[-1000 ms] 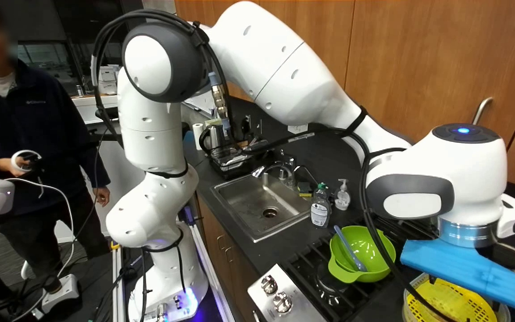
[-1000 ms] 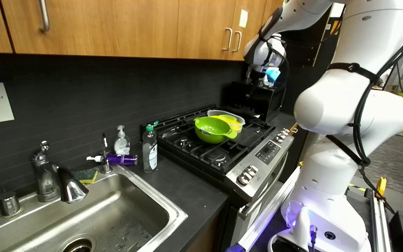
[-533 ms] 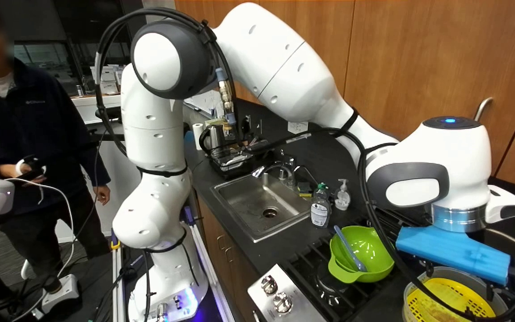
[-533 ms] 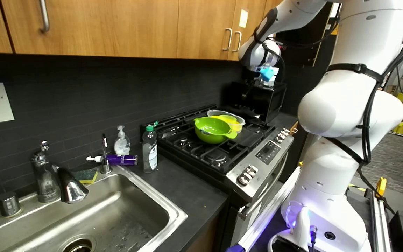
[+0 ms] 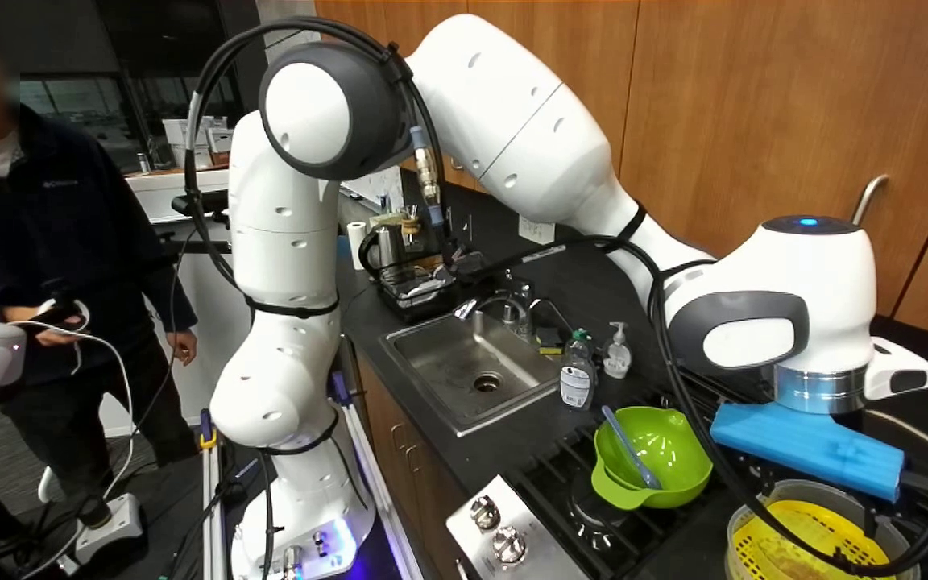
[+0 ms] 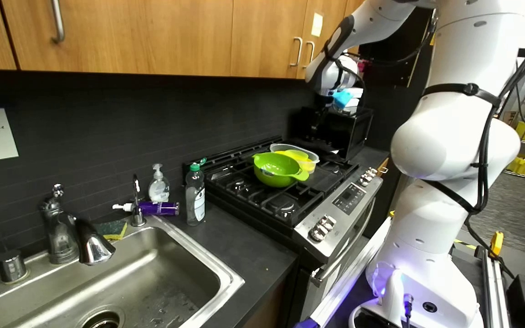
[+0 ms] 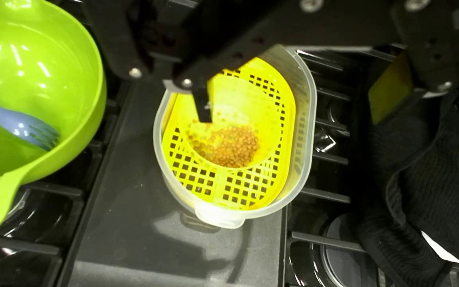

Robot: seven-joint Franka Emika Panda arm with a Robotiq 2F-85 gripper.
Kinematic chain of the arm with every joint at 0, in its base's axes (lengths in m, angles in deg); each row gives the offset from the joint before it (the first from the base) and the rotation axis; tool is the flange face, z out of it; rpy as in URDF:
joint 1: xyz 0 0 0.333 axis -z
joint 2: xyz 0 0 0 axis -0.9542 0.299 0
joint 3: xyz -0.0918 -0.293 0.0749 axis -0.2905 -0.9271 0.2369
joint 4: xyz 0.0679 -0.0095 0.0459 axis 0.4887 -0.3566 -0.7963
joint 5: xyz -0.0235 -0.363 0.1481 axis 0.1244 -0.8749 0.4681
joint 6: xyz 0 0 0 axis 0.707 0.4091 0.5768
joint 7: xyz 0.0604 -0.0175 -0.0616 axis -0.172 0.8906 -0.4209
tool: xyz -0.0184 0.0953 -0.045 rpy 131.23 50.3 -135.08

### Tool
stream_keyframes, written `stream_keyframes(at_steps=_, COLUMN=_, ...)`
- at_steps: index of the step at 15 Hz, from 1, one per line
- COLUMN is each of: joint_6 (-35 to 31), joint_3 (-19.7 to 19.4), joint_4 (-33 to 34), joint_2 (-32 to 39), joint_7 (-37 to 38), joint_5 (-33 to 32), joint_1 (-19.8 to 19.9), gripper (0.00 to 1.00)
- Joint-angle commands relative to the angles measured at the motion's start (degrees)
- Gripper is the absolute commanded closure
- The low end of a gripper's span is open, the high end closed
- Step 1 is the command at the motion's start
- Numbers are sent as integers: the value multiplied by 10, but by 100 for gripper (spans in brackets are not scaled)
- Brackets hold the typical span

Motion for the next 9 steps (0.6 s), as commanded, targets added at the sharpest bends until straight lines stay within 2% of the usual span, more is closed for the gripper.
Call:
stream_keyframes(at_steps=1, joint_6=15, joint_3=-11, joint_4=28, joint_2=26, joint_7=21, joint_5=-20, joint_1=-20, gripper=0)
stream_keyframes(at_steps=9, joint_6=25, joint_3=-4, joint_4=76, joint_2=93, joint_7=26, joint_5=-16, joint_1=-22, gripper=0)
